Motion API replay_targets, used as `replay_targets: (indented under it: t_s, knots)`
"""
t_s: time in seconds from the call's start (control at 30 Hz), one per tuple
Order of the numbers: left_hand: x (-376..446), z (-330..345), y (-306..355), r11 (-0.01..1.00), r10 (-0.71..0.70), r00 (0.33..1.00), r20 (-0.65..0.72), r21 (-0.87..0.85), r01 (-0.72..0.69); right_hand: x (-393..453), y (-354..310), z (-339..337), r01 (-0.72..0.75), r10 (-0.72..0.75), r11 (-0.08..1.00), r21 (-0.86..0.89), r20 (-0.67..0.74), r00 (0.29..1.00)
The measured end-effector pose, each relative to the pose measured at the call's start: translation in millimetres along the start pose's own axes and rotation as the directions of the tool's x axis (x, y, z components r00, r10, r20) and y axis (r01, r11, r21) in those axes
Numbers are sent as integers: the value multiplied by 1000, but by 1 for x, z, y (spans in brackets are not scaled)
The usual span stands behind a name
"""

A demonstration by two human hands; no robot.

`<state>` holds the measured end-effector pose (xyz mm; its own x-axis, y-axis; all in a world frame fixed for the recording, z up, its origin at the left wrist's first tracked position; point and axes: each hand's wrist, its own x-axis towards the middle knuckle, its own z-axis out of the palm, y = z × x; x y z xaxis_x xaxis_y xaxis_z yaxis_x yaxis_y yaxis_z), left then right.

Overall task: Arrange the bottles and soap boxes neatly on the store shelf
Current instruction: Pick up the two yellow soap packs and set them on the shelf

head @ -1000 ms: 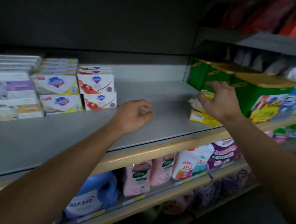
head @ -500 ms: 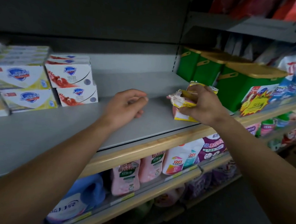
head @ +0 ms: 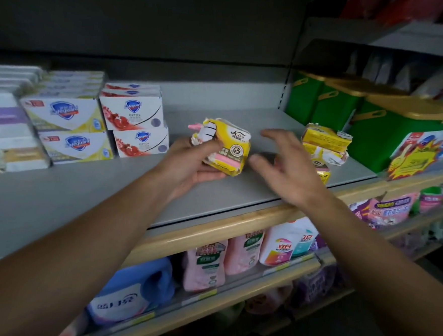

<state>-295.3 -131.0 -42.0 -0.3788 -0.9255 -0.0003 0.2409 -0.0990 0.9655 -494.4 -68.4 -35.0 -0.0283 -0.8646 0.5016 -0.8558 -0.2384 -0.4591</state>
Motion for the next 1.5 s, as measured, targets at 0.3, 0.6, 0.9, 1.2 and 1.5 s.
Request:
replay_targets:
  t_s: [0.3,0.6,0.9,1.2,1.5]
  knots:
    - [0,-1,0,990,93,996,-11,108,-91,15,58,-38,-579,600,800,-160,243,762]
    - [-1,4,-6,975,128,991,-44,188,-118,31,25,-40,-670,586,739,66,428,688]
    - [-5,10,5,973,58,996,-71,226,-41,-1,10,-28,-566,626,401,720,236,743]
    - [-47,110,39,928,-313,948,61,233,291,-118,-19,-122,-393,920,-60,918,203,335]
    - [-112,270,-32,717,-696,687,207,239,655,-290,-4,-225,-194,966,-227,954,194,-173]
